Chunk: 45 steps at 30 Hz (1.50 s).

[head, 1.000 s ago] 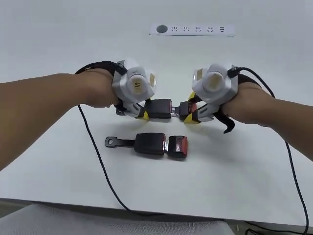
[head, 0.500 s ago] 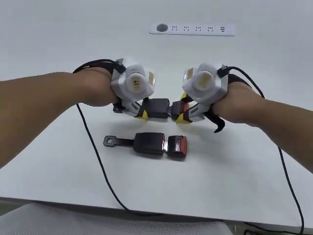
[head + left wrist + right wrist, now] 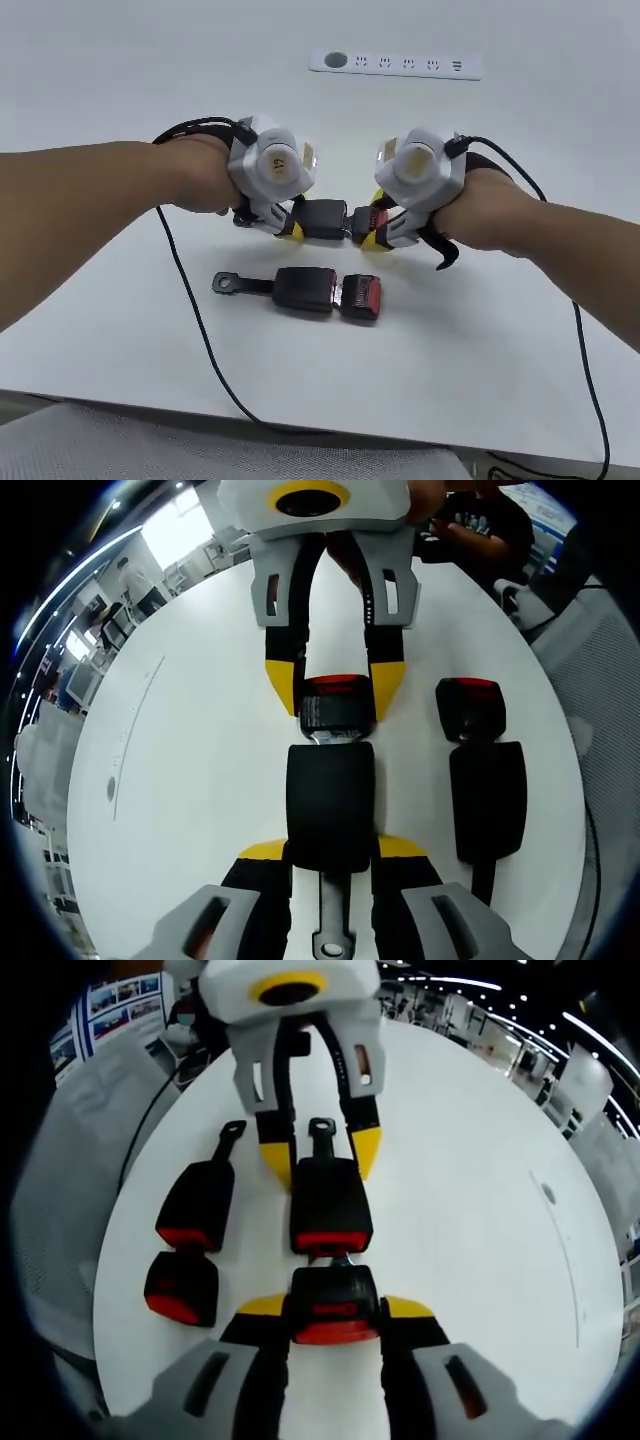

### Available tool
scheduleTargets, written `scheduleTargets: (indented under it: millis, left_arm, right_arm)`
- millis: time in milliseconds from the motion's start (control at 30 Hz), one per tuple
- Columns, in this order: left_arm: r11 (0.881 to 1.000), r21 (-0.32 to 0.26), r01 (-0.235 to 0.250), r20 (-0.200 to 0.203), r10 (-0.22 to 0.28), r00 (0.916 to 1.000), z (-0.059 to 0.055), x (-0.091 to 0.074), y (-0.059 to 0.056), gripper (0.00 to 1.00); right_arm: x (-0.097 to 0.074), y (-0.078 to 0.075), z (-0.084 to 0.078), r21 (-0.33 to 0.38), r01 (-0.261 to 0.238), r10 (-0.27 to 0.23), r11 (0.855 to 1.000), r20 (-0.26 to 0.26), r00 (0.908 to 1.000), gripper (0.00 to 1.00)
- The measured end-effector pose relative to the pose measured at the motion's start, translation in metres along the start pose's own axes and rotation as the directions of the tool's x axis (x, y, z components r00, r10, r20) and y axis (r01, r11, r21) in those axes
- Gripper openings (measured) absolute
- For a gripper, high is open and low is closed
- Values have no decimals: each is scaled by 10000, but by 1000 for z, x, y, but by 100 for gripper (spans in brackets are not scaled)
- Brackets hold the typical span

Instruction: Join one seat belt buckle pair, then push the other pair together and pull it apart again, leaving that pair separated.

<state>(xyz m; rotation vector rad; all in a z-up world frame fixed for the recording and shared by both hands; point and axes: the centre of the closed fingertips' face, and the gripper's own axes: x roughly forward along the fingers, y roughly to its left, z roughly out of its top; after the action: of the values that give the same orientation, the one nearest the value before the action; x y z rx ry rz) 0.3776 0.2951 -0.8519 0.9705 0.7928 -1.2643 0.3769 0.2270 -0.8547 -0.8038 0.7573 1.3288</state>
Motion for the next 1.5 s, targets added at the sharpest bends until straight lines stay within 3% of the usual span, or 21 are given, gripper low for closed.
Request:
scheduleTargets:
  millis: [233,400,533,700,900,967,1133,1233,1333,1467,1500]
  left_arm:
    - [9999,-86,-54,220,56,9997,1,0,0,30]
    - [9999,-112,-53,163,55,9999,1,0,-1,30]
    - [9998,-144,-120,151,122,9998,1,0,-1,30]
    - [9993,-269,-266,264,273,9993,0,-1,-1,30]
    - [9991,-354,-246,228,254,9994,-1,-1,0,30]
    - [9990,-393,-229,268,240,9994,-1,-1,0,31]
    - [9965,-797,-261,285,285,9992,-3,-1,1,31]
    - [9969,-728,-301,342,327,9989,-2,-1,0,31]
    - [9960,-784,-425,417,459,9981,-3,-2,1,31]
    - [9967,-140,-801,81,803,9967,-10,-7,1,34]
    - [9960,-201,-865,109,867,9962,-11,-9,2,35]
  right_arm:
    - [-8,0,-11,-87,16,-12,10000,455,9990,35]
    - [-14,-2,-19,-125,185,-182,9998,273,9995,36]
    - [-27,-2,-42,-10,288,-288,9996,46,9996,36]
    - [-45,5,-70,108,121,-123,9999,141,9998,36]
    - [-63,3,-101,694,297,-284,9971,-207,9994,37]
    - [-64,3,-105,792,340,-321,9963,-248,9992,37]
    - [-66,2,-110,1798,637,-577,9816,-387,9976,38]
    - [-66,1,-110,1771,789,-731,9810,-391,9966,41]
    - [-69,-9,-111,1415,1428,-1377,9796,-454,9894,51]
    - [-74,-8,-116,1398,1657,-1592,9762,-560,9856,56]
    - [-75,-6,-118,1506,1669,-1606,9744,-537,9856,56]
